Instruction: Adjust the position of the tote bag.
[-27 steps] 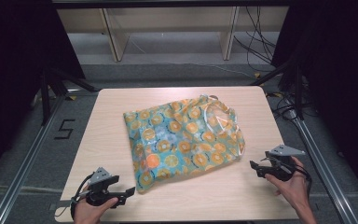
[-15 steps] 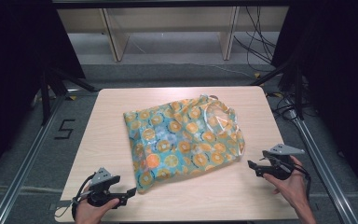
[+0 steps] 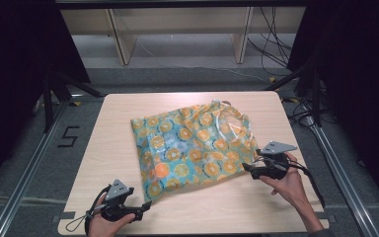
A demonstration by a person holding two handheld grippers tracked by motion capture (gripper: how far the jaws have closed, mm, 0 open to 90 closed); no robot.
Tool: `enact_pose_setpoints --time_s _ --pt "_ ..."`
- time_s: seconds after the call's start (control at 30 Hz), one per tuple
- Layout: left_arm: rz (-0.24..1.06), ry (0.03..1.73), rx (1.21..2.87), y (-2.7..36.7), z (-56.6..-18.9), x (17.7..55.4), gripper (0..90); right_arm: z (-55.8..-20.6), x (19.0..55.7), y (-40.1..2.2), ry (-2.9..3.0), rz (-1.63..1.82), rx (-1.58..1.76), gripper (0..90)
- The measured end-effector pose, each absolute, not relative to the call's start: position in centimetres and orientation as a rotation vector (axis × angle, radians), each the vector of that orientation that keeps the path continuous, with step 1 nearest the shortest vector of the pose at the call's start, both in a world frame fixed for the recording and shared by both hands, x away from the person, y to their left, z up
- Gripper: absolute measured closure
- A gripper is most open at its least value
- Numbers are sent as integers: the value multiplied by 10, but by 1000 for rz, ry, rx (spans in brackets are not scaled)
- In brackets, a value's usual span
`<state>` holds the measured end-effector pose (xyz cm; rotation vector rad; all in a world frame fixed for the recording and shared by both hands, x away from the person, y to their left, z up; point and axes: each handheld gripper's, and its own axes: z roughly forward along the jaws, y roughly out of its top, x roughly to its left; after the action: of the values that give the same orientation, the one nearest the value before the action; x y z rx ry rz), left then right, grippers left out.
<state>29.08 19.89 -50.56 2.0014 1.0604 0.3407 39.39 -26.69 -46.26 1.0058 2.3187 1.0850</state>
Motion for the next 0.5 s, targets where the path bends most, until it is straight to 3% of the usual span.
enact_pose_setpoints --time_s 0.3,0.37,0.5 --pt "343 1043 2041 180 -511 294 175 -462 445 -229 2323 1005 950 284" --pt "369 1001 2050 177 -512 296 213 -465 457 -225 2347 958 972 290" --pt "358 988 2077 169 -515 301 290 -475 470 -223 2387 889 990 505"
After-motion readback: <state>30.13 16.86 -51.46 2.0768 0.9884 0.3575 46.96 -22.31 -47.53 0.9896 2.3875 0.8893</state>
